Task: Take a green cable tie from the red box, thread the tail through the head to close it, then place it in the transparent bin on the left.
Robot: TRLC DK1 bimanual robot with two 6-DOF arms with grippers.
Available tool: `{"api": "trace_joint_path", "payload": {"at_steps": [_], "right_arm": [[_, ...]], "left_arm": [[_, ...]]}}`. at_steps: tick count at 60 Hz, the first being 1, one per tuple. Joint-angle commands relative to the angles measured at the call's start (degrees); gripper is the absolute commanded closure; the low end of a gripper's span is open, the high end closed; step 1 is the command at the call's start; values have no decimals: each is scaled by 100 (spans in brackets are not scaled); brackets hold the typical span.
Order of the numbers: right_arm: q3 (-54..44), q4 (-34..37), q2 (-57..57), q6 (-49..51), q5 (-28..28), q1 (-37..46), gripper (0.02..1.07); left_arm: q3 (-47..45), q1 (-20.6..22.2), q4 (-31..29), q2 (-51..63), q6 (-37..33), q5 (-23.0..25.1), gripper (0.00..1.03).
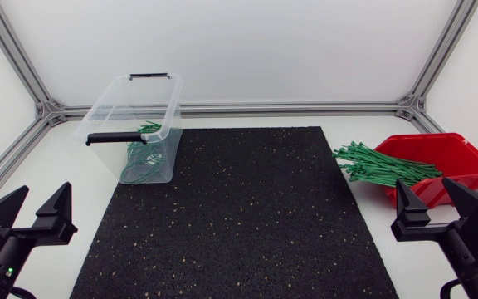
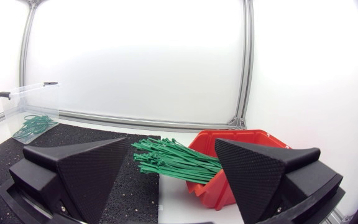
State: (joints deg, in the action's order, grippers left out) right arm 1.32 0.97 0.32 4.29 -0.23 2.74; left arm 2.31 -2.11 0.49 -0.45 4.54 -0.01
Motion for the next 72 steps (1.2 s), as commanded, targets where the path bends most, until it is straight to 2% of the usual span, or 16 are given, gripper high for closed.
{"api": "trace_joint_path", "payload": {"at_steps": [1,18,38,57,66,72], "right_arm": [[-141,-80,-67,-16,-21,33,5],[-44,-115,-76,-43,5,42,5],[782,-106,83,-43,14,42,6],[1907,-132,1999,-43,84,148,6],[2671,351,2754,-43,76,200,7],[3480,1028,3335,107,32,376,7]], "left_arm": [[-222,35,-93,-34,65,45,4],[-222,35,-93,-34,65,45,4],[-222,9,-93,-34,65,45,4],[-222,9,-93,-34,65,45,4],[-222,9,-102,-34,65,45,4],[-222,9,-93,-34,56,45,4]]}}
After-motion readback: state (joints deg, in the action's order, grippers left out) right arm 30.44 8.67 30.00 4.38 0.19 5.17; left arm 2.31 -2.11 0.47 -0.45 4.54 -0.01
